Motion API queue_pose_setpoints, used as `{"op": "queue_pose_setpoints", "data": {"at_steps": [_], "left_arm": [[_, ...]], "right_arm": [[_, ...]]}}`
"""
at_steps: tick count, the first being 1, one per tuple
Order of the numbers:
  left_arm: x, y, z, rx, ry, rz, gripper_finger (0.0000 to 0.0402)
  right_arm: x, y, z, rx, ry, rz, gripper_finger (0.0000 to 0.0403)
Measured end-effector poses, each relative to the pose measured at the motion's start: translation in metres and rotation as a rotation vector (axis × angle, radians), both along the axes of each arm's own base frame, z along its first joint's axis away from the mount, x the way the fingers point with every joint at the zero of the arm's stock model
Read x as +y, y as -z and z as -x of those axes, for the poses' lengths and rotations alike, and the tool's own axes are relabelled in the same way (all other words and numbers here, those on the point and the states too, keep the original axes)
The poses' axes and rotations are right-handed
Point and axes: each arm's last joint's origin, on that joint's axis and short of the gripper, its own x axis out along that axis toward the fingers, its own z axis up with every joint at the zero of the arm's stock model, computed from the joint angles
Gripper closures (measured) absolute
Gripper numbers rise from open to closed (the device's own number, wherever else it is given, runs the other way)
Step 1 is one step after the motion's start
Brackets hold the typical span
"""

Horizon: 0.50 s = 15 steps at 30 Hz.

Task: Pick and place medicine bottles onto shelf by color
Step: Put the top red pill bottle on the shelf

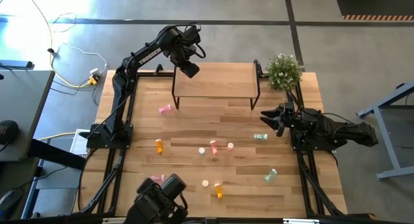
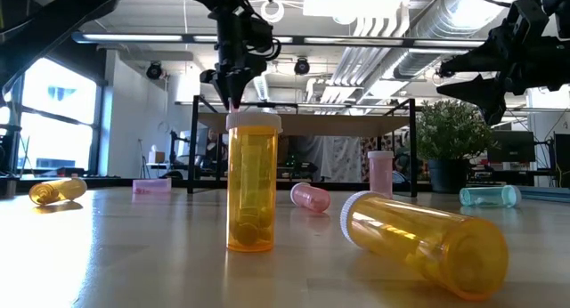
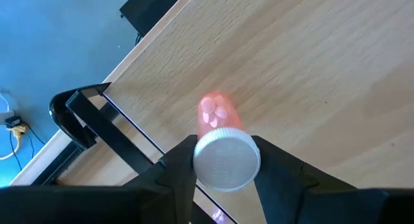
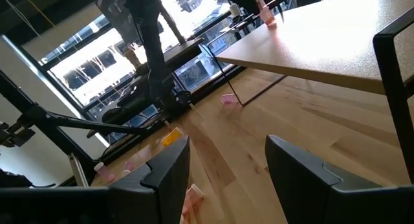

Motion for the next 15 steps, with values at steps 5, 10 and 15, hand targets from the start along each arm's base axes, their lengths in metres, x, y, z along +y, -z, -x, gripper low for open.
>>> {"op": "queue_pose_setpoints", "data": {"at_steps": [5,10,15], "left_arm": [[0.0020,-0.0004,-0.0019,-0.019,0.011,-0.021,0.0245],[0.0022,-0.0006,-0.0022,-0.023,0.014,-0.023,0.0222],[0.0017,-0.0015,-0.0017,-0.023,0.019,-0.024,0.0211]], "right_arm": [[0.0000,0.0000,0.0000,0.000,0.000,0.000,0.0210],[0.0000,0.0000,0.0000,0.000,0.000,0.000,0.0210],[0.0000,0.0000,0.0000,0.000,0.000,0.000,0.0210]]}}
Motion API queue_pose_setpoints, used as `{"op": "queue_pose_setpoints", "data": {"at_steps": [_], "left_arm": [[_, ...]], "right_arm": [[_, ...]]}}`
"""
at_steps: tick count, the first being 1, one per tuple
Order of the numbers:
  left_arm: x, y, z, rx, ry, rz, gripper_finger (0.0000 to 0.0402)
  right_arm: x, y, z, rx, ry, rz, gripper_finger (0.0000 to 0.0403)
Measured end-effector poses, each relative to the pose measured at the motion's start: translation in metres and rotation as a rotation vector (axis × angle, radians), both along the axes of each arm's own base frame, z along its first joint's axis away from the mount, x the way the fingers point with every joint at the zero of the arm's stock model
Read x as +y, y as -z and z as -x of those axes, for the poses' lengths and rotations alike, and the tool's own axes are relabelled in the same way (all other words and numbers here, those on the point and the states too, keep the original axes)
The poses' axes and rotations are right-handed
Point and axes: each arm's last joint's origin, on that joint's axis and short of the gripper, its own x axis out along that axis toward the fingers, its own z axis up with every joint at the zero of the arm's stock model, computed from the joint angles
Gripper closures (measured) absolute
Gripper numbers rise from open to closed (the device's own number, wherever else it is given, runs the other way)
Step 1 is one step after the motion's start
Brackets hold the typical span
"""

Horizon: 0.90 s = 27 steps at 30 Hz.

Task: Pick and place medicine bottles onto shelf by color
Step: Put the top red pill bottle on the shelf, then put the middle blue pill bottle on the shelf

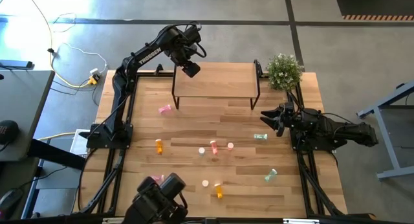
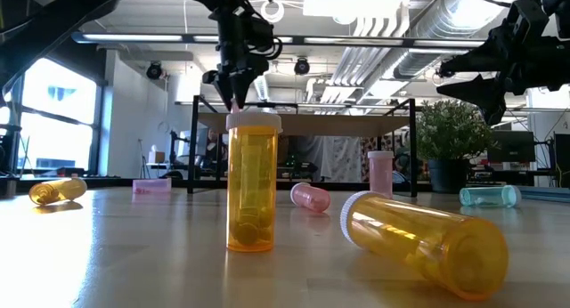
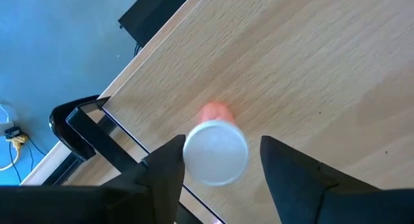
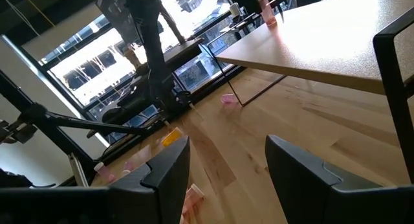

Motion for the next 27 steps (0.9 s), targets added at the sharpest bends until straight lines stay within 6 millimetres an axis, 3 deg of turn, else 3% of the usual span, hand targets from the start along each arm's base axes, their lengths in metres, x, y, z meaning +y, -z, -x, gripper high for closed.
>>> {"op": "queue_pose_setpoints", "data": {"at_steps": [7,15,20,27], "left_arm": [[-0.004,-0.009,0.004,-0.005,0.024,-0.028,0.0213],[-0.014,-0.033,0.014,-0.032,0.038,-0.086,0.0211],[-0.028,-0.057,0.025,-0.089,0.045,-0.123,0.0213],[-0.075,-0.108,0.038,-0.242,0.119,-0.222,0.0213]], "right_arm": [[0.000,0.000,0.000,-0.004,0.001,-0.018,0.0210],[0.000,-0.003,0.000,-0.043,0.008,-0.044,0.0210],[0.000,-0.018,0.002,-0.128,0.005,-0.029,0.0210],[0.001,-0.061,0.010,-0.190,-0.007,0.084,0.0210]]}}
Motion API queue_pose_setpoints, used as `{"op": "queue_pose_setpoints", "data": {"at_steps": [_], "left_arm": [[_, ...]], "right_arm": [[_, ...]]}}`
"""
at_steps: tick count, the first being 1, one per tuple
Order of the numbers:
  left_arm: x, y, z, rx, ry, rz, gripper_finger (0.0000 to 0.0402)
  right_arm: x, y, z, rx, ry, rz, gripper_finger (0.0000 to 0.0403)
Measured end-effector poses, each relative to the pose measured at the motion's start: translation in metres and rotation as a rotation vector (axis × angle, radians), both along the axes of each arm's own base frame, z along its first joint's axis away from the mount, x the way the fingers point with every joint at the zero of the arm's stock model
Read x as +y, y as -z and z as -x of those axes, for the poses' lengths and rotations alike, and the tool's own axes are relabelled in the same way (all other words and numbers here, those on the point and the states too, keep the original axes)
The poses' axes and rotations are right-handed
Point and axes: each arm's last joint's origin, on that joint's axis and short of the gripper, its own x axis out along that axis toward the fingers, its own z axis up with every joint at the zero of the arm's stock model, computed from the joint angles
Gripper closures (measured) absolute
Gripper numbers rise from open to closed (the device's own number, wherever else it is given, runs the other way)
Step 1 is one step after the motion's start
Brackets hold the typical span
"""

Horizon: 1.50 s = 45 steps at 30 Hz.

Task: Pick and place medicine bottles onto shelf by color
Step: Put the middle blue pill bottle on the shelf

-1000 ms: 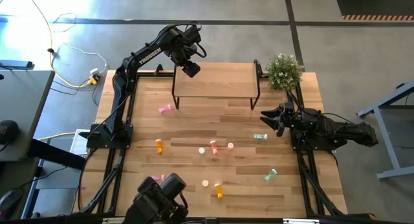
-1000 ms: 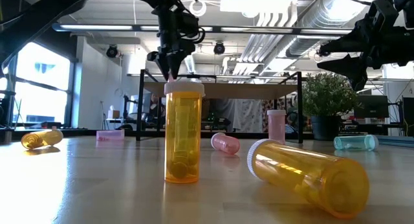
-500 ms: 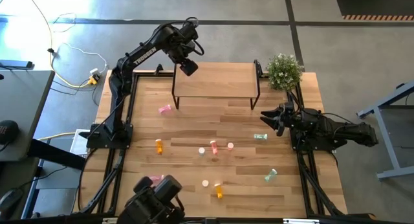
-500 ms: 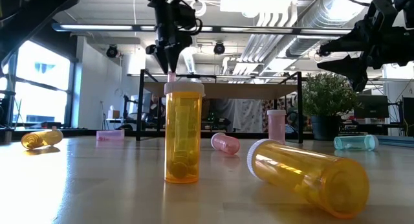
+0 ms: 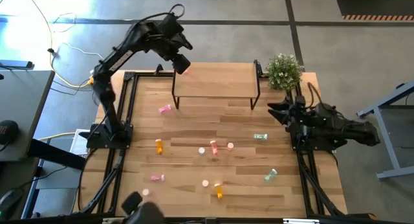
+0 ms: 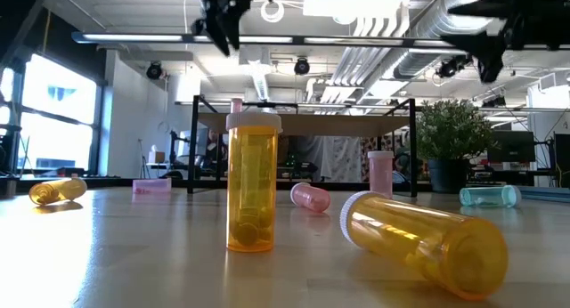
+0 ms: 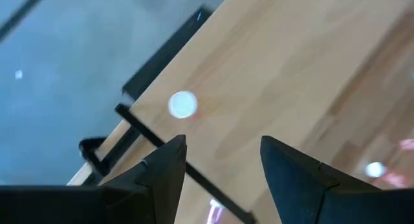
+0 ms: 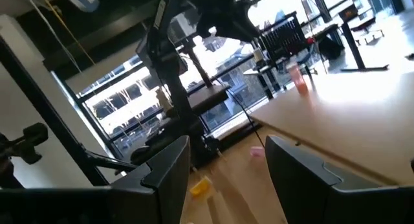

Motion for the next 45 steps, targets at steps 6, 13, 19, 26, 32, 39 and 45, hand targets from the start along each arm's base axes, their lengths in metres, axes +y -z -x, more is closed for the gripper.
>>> {"op": "queue_pose_setpoints", "data": {"at_steps": [6,13,19,26,32,39,45], "left_arm": [[-0.046,-0.029,-0.001,-0.173,0.067,-0.103,0.0214],[-0.090,-0.017,-0.012,-0.298,0.129,-0.097,0.0214],[-0.123,0.012,-0.020,-0.398,0.180,-0.075,0.0214],[-0.160,0.035,-0.029,-0.552,0.236,-0.067,0.0214],[-0.197,0.061,-0.029,-0.646,0.260,-0.068,0.0214],[-0.221,0.086,-0.008,-0.702,0.232,-0.060,0.0214],[-0.225,0.098,0.020,-0.776,0.194,-0.038,0.0214]], "right_arm": [[0.001,-0.039,-0.004,0.112,-0.026,0.079,0.0210],[0.001,-0.071,-0.017,0.363,-0.086,0.106,0.0210],[0.002,-0.094,-0.034,0.370,-0.188,0.104,0.0210],[0.000,-0.102,-0.059,0.433,-0.224,0.114,0.0205],[-0.003,-0.103,-0.085,0.413,-0.225,0.121,0.0162],[0.000,-0.101,-0.116,0.351,-0.276,0.112,0.0137],[0.009,-0.092,-0.147,0.317,-0.299,0.129,0.0137]]}}
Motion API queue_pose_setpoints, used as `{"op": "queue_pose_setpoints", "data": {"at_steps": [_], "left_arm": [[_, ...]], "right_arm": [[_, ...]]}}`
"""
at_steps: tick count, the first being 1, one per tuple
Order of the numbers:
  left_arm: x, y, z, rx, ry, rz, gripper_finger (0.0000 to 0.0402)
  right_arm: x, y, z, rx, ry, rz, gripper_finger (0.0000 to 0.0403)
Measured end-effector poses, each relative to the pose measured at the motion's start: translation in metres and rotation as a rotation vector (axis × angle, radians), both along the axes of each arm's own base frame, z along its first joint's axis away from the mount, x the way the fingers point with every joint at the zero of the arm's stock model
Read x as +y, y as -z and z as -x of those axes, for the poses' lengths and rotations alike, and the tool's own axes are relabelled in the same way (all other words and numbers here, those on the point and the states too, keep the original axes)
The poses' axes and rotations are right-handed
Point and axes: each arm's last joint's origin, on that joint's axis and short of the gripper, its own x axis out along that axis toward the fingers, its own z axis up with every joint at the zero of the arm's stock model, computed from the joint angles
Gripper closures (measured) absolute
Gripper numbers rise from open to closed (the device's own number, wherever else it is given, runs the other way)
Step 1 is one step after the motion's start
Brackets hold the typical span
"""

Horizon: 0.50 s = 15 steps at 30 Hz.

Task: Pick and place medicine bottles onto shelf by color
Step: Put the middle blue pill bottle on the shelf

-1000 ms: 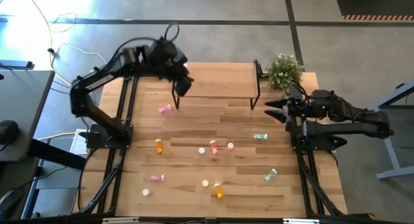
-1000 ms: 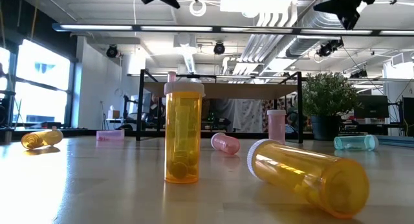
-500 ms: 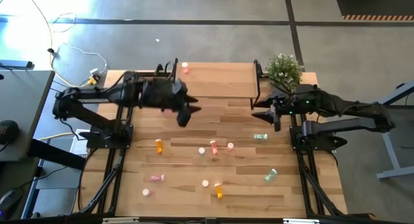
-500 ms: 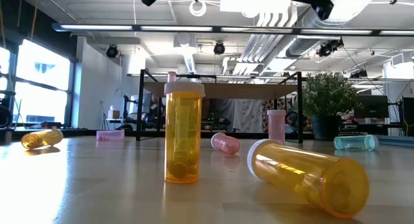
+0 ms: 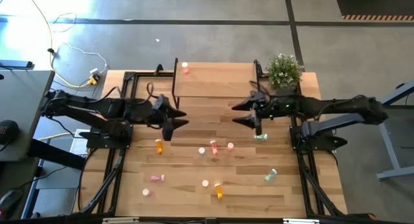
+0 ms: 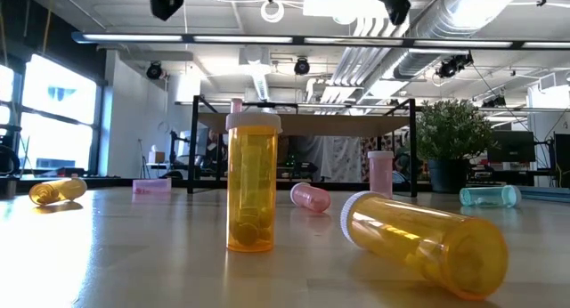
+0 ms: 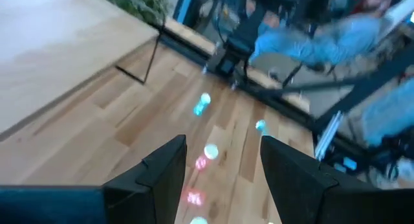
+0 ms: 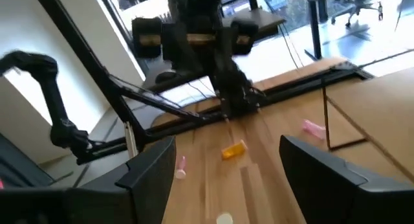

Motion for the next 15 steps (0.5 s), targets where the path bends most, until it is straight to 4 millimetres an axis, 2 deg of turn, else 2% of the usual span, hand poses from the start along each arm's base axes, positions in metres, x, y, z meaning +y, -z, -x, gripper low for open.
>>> {"op": "queue_pose_setpoints", "data": {"at_steps": [7,15], "left_arm": [[0.001,0.012,0.013,-0.034,0.015,-0.036,0.0214],[0.012,-0.002,0.032,-0.077,0.003,-0.129,0.0214]], "right_arm": [[0.018,0.016,-0.036,0.066,0.008,0.019,0.0137],[0.031,0.018,-0.086,0.203,-0.030,0.101,0.0137]]}}
